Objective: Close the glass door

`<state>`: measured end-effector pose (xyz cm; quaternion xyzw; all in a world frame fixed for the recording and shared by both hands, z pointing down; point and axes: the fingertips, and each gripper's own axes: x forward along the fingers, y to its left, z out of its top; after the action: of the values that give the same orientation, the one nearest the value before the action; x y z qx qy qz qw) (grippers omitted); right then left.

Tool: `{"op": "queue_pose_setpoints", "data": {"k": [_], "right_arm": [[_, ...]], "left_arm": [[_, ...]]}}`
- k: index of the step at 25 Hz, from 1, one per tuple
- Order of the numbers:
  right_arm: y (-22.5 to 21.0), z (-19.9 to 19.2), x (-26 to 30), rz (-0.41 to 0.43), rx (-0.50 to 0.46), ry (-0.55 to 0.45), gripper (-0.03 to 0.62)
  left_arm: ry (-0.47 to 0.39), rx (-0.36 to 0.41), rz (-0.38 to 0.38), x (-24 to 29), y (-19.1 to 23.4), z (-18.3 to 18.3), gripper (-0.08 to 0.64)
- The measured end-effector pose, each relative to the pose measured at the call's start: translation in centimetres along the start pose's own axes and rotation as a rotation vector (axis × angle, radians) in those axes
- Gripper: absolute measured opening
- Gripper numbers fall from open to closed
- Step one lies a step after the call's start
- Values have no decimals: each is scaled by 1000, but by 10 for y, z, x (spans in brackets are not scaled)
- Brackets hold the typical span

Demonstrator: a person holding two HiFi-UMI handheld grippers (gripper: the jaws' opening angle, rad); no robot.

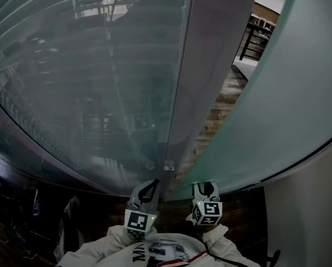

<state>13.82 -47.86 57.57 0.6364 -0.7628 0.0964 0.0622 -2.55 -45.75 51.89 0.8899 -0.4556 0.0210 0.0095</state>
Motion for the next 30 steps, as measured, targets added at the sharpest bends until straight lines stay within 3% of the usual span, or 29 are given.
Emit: {"op": "queue_pose_setpoints", "data": {"k": [30], "right_arm": [[-9, 8, 46, 1, -35, 17, 124]], "left_arm": [[20, -11, 0, -2, -1, -2, 3]]}}
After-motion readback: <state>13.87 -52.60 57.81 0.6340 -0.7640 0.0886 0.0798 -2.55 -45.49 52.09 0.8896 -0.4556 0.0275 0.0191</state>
